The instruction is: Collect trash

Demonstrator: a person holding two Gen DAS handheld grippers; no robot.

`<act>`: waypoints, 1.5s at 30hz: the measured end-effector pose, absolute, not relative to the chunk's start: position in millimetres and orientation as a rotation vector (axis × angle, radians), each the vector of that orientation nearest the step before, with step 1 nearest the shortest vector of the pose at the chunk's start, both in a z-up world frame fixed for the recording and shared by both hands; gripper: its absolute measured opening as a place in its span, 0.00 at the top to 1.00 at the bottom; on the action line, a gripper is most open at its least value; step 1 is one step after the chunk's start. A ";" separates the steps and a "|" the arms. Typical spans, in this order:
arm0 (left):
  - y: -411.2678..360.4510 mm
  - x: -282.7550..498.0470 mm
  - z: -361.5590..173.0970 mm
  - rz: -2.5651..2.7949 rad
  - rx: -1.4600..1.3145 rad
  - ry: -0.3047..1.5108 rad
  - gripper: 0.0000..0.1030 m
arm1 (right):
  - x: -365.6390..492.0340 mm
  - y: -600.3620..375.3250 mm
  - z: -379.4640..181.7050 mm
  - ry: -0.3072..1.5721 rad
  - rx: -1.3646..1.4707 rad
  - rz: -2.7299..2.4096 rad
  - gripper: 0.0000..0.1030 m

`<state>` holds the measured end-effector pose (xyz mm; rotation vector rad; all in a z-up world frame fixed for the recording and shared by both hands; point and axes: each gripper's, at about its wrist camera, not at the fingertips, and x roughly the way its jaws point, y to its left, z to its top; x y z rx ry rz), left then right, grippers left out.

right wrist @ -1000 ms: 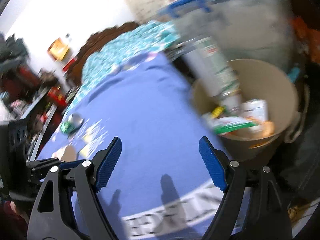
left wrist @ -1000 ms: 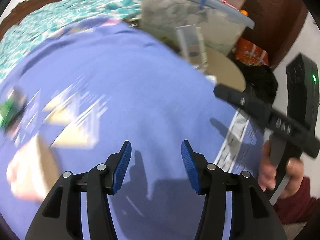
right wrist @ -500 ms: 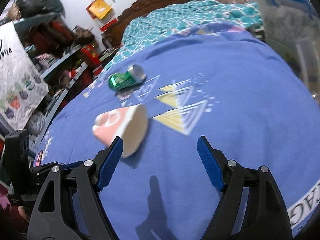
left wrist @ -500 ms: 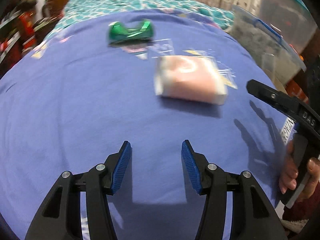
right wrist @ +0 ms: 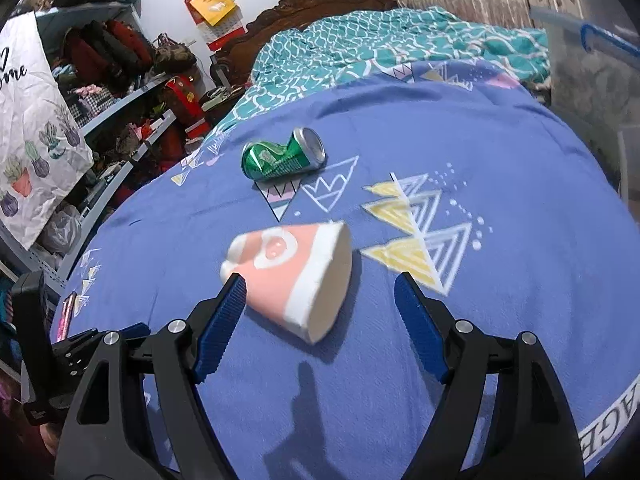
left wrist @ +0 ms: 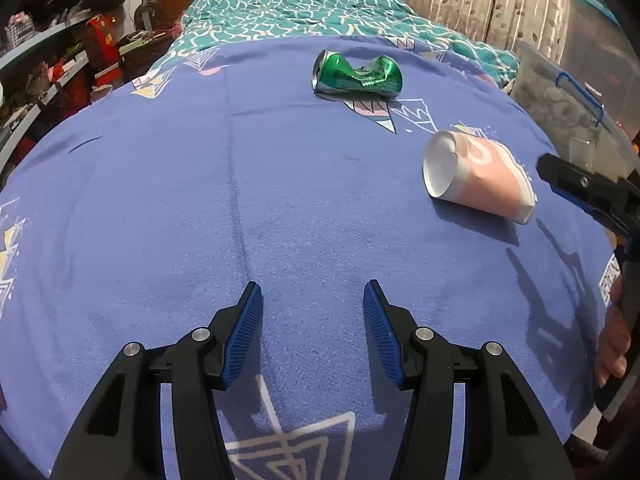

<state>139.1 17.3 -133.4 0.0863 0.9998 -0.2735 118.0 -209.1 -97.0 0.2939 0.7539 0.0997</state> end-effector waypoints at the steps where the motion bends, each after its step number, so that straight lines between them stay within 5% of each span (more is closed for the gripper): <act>1: 18.0 139.2 -133.3 -0.271 0.086 0.999 0.51 | 121.5 -209.3 -94.6 0.744 0.284 0.095 0.26; 13: 23.1 137.8 -136.0 -0.207 0.124 0.970 0.48 | 182.5 -247.8 -120.0 0.773 0.371 -0.026 0.31; 33: 25.4 148.6 -143.8 -0.231 0.107 0.973 0.08 | 177.4 -289.5 -145.1 0.760 0.587 -0.051 0.30; 45: 21.5 147.2 -145.9 -0.223 0.130 0.976 0.08 | 170.7 -291.2 -143.3 0.739 0.600 -0.077 0.22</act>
